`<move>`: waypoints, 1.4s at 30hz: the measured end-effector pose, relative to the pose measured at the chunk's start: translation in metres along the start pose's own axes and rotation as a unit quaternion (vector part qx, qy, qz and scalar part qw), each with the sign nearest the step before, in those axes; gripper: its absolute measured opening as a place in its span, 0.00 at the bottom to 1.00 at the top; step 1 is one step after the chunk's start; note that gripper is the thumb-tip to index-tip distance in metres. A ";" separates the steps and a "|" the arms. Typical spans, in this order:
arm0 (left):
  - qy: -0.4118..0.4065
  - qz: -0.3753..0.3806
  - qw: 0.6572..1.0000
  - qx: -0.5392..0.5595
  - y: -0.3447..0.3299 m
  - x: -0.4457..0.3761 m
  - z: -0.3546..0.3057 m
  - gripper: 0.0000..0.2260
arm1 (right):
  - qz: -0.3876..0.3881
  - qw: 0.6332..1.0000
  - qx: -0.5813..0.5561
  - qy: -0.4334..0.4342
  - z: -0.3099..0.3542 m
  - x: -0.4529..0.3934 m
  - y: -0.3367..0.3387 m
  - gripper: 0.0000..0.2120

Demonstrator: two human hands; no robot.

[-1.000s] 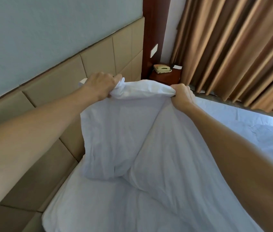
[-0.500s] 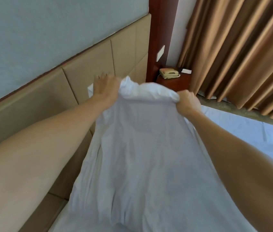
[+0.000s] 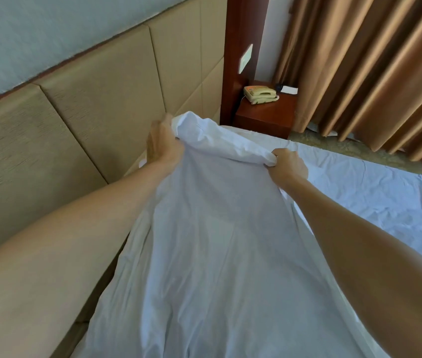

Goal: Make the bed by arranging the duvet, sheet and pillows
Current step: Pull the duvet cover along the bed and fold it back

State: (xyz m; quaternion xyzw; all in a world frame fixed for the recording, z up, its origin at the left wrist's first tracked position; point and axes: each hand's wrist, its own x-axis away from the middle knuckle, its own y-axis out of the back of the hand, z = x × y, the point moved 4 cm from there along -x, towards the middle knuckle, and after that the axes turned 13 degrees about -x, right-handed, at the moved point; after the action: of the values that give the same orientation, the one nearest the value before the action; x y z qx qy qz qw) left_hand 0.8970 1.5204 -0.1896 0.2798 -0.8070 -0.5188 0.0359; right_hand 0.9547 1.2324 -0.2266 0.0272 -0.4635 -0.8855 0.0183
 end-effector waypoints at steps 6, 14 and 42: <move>0.018 0.297 0.938 -0.178 -0.060 0.068 0.048 0.46 | 0.107 0.990 0.088 -0.033 -0.023 0.029 -0.026 0.35; -0.087 0.428 0.878 -0.194 -0.055 0.152 0.047 0.24 | 0.176 0.982 0.057 -0.042 -0.027 0.111 -0.020 0.19; -0.219 0.395 0.882 -0.134 0.062 0.554 -0.208 0.09 | 0.206 0.970 0.116 -0.062 -0.209 0.523 0.274 0.14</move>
State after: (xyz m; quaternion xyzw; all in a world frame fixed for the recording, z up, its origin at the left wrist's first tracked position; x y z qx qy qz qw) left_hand 0.4782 1.0988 -0.1699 -0.1907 -0.7607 -0.6127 0.0975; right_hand 0.4479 0.8751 -0.1363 -0.1216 -0.5592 -0.8027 0.1679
